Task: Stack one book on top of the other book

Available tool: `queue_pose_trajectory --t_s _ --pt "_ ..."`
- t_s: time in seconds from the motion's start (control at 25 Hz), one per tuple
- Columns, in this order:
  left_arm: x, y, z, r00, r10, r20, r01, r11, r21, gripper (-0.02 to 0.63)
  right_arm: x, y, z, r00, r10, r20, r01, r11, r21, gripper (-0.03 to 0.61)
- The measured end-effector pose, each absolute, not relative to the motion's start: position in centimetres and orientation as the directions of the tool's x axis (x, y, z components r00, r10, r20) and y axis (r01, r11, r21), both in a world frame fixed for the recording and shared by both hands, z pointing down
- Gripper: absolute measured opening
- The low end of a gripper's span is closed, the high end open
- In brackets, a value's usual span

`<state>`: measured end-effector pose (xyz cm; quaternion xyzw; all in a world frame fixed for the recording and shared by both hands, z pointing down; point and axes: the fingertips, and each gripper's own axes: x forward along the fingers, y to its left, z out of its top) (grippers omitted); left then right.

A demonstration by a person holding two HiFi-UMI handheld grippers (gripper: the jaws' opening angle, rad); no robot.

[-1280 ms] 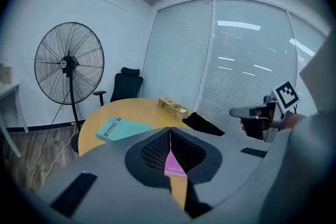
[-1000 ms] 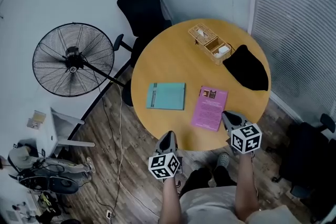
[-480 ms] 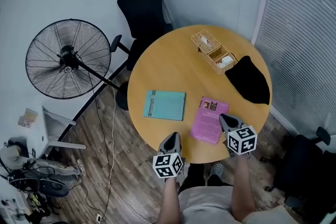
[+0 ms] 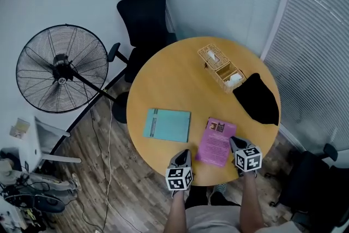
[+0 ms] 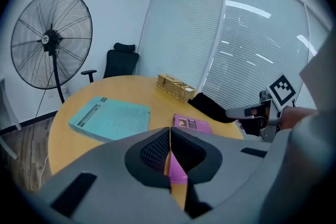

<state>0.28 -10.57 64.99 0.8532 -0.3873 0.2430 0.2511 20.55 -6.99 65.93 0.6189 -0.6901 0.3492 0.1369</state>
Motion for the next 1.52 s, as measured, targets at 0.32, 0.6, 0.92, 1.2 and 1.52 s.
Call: queue_pose_trajectory --t_s 0.32,0.6,0.92,1.2,1.52 --pt "4.1 -12.6 70.1 0.628 -0.412 0.660 -0.710 -0.651 0.269 0.031 20.8 -4.1 71.7 -0.141 -0.716 0.684 -0.912 -0.175 -0.371 0.028" --pt "6.9 -13.0 73.9 0.643 -0.324 0.694 -0.677 -0.665 0.317 0.078 20.6 -3.1 74.3 -0.137 -0.699 0.702 -0.875 -0.248 -0.417 0.075" --pt "8.6 -12.7 76.8 0.634 -0.230 0.738 -0.660 -0.658 0.362 0.187 20.4 -3.4 76.2 -0.136 -0.681 0.719 -0.822 -0.327 -0.466 0.181" --pt "9.3 -12.4 77.7 0.651 -0.169 0.740 -0.645 -0.637 0.422 0.199 19.2 -3.5 77.9 -0.143 -0.644 0.751 -0.827 -0.339 -0.449 0.204" --pt "9.5 -12.8 77.6 0.668 -0.117 0.735 -0.625 -0.626 0.467 0.167 19.0 -4.3 77.8 -0.088 -0.639 0.764 -0.832 -0.375 -0.409 0.192"
